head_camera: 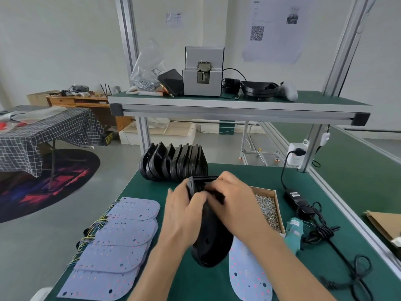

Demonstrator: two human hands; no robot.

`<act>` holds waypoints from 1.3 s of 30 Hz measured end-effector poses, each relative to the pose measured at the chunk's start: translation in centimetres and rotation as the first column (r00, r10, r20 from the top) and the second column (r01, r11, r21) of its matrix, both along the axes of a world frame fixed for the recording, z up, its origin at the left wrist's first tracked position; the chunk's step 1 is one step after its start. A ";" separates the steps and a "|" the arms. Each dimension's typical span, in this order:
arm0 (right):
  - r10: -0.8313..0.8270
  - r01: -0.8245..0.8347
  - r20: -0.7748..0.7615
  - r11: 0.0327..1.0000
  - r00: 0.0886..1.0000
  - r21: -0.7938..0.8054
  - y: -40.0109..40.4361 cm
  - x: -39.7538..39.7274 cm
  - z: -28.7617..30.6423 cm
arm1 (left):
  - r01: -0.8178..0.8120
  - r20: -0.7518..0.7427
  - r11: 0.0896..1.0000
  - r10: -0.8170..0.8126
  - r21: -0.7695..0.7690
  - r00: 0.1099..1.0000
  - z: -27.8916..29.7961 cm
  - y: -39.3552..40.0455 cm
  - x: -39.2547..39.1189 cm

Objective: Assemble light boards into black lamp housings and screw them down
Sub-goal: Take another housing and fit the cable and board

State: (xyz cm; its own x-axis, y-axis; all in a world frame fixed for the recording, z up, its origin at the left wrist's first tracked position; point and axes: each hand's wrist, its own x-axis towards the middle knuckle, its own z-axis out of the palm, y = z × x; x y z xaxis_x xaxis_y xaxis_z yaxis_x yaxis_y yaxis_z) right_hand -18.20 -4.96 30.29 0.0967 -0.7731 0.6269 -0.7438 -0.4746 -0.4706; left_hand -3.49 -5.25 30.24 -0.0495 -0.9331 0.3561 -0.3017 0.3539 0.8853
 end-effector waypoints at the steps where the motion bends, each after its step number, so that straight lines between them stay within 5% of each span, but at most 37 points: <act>1: -0.007 0.008 0.026 1.000 1.000 -0.008 0.1 0.4 -0.1 | 0.021 -0.022 1.000 -0.021 -0.009 1.000 0.0 0.2 -0.3; 7: 0.039 -0.074 0.415 0.995 0.909 0.067 1.5 -1.0 -1.4 | 0.013 -0.315 0.996 0.014 0.084 0.949 -0.5 -0.2 0.4; 16: -0.022 -0.136 0.556 0.961 0.831 0.241 2.0 -2.5 -2.4 | -0.077 -0.315 0.993 0.100 0.085 0.944 -0.9 -0.2 0.1; 20: 0.023 -0.205 0.615 0.952 0.789 0.227 2.0 -2.0 -1.7 | -0.124 -0.168 0.992 0.127 0.031 0.977 -0.5 0.2 0.2; 23: 0.059 -0.221 0.599 0.954 0.798 0.201 2.0 -1.5 -0.9 | -0.140 -0.031 0.990 0.139 -0.018 0.990 -0.4 0.4 0.2; 39: -0.033 0.033 0.347 0.999 0.937 0.006 1.6 2.3 -0.6 | -0.084 0.065 0.985 0.095 -0.150 0.993 0.6 1.7 -1.0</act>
